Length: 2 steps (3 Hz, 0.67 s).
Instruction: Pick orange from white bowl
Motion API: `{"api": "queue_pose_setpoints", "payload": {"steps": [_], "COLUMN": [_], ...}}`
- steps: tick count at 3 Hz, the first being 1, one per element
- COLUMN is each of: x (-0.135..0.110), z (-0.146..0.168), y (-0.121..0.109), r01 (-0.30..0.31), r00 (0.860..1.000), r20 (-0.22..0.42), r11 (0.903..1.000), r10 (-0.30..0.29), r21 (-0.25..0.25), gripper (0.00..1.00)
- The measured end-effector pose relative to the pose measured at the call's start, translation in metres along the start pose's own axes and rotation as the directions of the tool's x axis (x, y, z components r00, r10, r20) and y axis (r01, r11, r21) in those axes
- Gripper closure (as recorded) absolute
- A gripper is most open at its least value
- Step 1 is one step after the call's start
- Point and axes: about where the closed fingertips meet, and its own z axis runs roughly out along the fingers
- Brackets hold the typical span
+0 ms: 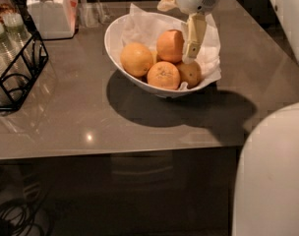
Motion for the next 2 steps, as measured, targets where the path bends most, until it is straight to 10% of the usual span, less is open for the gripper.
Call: {"api": "queue_pose_setpoints", "payload": {"steps": [2], "x": [0.026], "z": [0.046], "y": [-0.008], "r01": [-0.024], "r00": [0.997], "r20": [0.068], "r11": [0.9974], "r10": [0.029], "r21": [-0.068], "gripper": [0.0]}}
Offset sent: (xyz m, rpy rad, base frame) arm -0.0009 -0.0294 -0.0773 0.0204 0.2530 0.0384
